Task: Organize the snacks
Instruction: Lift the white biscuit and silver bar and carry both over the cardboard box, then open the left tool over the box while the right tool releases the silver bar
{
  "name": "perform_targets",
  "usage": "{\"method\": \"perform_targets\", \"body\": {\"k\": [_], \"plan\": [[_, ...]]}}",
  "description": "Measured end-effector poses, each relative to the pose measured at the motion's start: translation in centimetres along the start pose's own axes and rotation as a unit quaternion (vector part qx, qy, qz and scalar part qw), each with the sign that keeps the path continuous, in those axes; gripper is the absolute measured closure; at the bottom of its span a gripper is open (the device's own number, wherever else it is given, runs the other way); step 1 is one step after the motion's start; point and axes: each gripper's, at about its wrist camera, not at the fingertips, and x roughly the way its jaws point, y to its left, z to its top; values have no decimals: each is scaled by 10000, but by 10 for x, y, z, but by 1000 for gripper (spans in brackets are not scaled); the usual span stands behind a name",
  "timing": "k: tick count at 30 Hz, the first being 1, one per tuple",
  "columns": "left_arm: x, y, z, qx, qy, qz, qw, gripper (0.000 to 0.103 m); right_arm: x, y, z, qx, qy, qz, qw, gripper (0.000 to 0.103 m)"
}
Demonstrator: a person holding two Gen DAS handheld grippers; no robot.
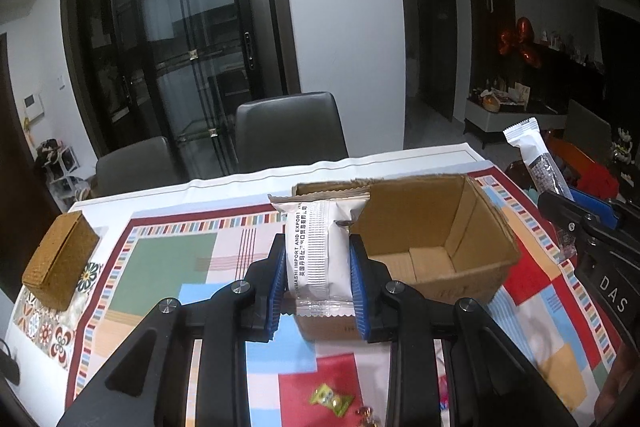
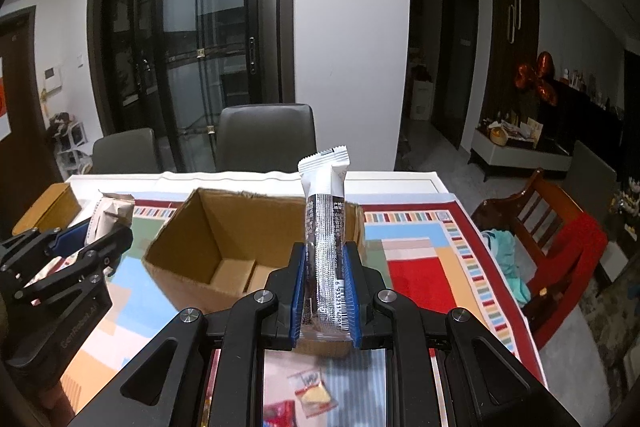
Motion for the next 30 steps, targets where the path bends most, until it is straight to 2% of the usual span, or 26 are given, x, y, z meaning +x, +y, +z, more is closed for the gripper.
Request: {"method": "perform_targets", "body": {"k": [17, 26, 27, 29, 30], "plan": [[67, -4, 36, 193, 3, -217, 9996, 74, 60, -6, 19, 70, 302, -7, 9995, 84], [81, -7, 35, 276, 71, -475, 9985, 72, 78, -7, 21, 121, 429, 100, 9990, 83], [80, -9, 34, 292, 77, -472, 9984, 70, 79, -8, 20, 119, 429, 96, 9990, 82], [79, -11, 33, 350, 63, -406, 9985, 56, 79, -7, 21, 67, 422, 65, 9991, 68], [77, -12, 32, 354, 32, -366, 9987, 43, 78, -8, 21, 55, 396, 47, 9992, 58]]}}
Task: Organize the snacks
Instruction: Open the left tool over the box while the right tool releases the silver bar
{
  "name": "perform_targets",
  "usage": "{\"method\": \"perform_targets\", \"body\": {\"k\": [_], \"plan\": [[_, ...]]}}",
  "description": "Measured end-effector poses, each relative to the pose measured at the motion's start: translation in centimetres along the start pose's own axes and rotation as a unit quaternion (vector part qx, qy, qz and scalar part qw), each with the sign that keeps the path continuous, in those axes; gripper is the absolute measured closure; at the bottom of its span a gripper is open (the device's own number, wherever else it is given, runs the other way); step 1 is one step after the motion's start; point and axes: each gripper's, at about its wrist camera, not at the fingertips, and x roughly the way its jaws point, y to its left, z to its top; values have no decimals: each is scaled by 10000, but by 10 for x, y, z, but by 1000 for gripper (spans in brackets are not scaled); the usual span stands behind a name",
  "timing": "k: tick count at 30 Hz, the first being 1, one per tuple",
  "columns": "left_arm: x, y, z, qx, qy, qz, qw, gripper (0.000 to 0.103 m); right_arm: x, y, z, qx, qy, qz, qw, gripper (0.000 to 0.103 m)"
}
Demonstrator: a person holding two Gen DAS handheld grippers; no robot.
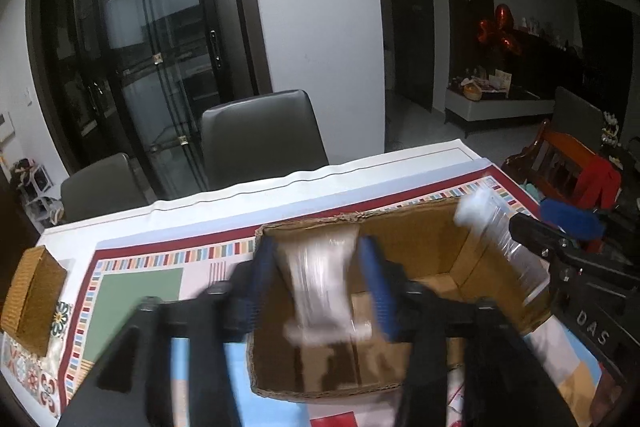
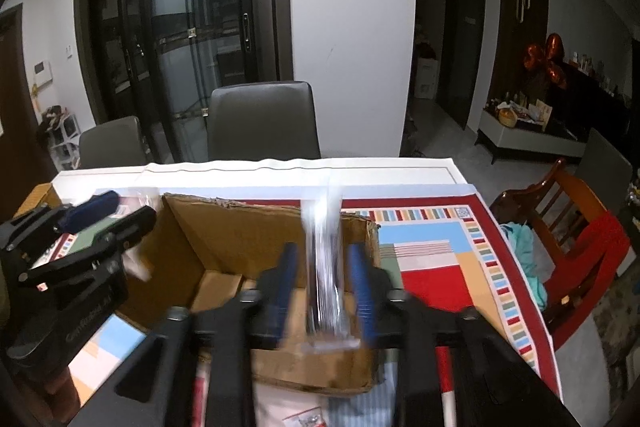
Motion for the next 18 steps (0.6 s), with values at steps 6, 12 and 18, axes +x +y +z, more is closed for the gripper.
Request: {"method": "perform_targets", "body": {"k": [6, 12, 18], "plan": [[-12, 3, -1, -84, -50, 103, 9999, 27, -11, -3, 2, 37, -123, -146, 9998, 40], [-33, 1, -7, -82, -65, 204, 9997, 22, -28, -8, -1, 73, -167, -242, 9995, 39], [-57, -3, -16, -43, -42, 273, 9996, 22, -49, -10, -8, 99, -221, -236, 9994, 39]]}}
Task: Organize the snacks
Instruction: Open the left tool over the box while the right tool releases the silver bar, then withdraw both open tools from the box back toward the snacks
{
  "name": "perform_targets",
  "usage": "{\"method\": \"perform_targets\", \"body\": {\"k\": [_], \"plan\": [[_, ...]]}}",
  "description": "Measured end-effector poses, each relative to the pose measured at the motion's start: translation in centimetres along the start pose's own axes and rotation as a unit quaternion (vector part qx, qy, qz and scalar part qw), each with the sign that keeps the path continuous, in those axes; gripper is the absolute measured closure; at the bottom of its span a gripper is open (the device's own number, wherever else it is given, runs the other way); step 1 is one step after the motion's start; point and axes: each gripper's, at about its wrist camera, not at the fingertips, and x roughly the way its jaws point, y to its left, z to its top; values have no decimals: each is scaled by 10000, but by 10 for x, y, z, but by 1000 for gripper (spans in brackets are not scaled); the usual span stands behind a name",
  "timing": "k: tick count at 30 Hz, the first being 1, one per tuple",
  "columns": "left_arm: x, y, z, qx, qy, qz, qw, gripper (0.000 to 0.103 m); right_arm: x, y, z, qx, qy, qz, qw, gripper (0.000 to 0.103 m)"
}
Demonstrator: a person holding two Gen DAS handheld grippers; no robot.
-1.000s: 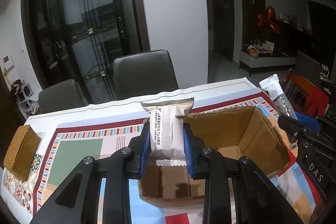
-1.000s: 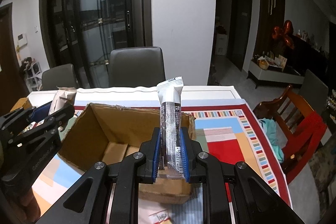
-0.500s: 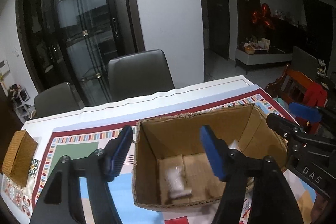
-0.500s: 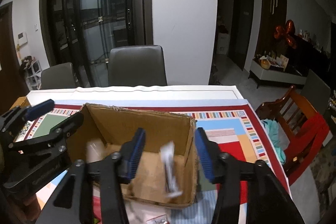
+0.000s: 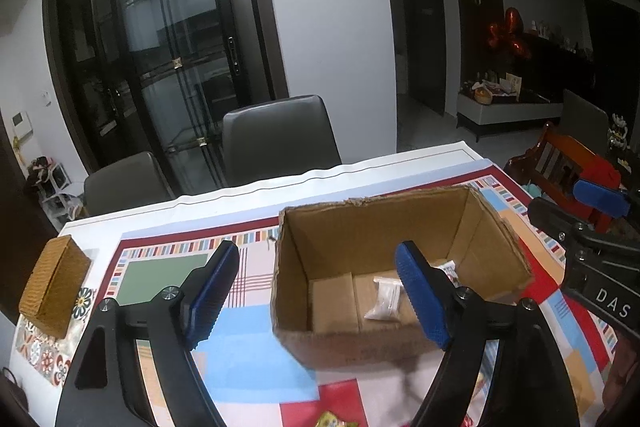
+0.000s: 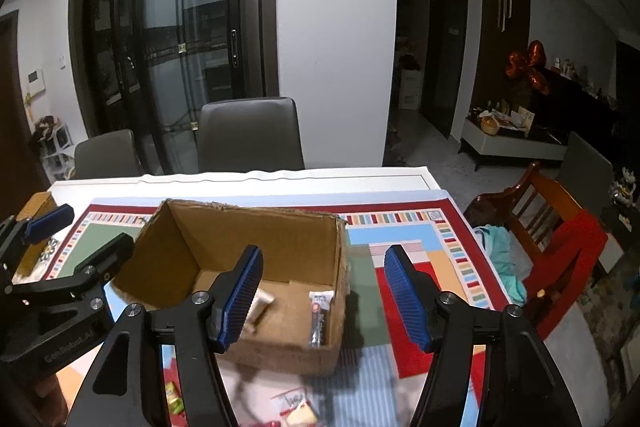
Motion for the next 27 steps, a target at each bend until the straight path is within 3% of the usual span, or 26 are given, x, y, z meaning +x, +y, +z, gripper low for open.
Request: {"method": "perform_targets", "body": {"k": [13, 27], "plan": [[-47, -6, -25, 55, -33, 72, 10000, 22, -41, -1, -25, -23, -43, -4, 10000, 39], [-72, -16, -60, 52, 42, 76, 9999, 22, -66, -8, -61, 28, 43, 0, 10000, 39]]}}
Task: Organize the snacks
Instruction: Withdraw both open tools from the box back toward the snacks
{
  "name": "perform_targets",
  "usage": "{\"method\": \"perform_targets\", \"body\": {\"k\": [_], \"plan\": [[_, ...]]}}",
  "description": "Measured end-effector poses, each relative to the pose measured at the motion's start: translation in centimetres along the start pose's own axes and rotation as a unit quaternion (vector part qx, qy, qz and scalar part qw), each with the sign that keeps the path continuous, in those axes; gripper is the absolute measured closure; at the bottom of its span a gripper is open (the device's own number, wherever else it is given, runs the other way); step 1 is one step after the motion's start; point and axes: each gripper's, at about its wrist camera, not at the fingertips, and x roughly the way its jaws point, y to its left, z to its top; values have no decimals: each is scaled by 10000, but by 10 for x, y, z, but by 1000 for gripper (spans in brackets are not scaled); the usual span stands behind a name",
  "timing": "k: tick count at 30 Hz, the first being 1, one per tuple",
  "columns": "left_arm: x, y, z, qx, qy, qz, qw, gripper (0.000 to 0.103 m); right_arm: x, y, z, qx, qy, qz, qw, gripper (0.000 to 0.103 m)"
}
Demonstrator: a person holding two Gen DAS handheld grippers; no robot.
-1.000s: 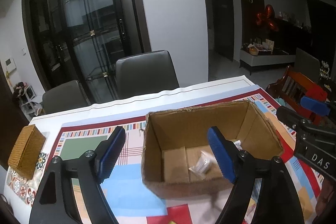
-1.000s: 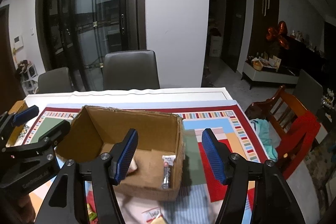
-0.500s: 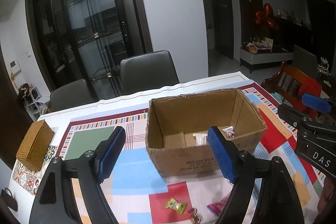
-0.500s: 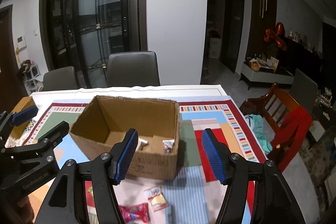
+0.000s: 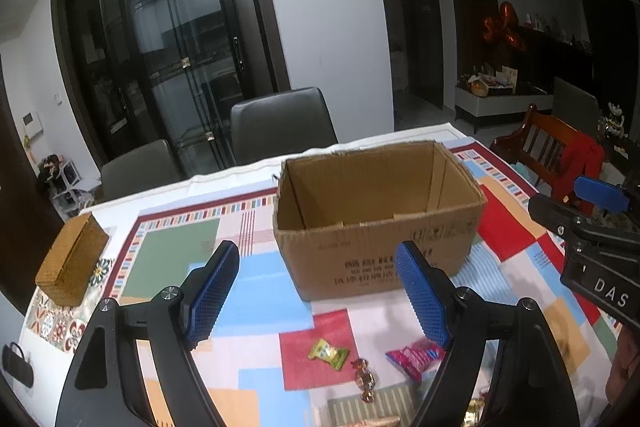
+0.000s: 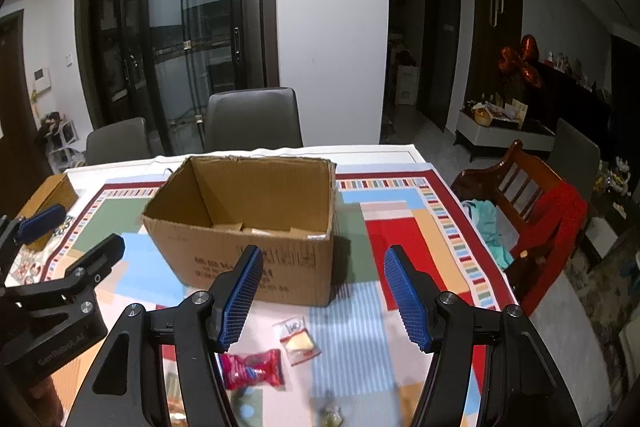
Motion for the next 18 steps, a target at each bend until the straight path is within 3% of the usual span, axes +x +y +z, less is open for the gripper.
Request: {"method": "perform_targets", "body": {"k": [18], "plan": [[-23, -16, -47, -53, 113, 42, 9999, 23, -19, -3, -43, -70, 137, 15, 9999, 39]]}}
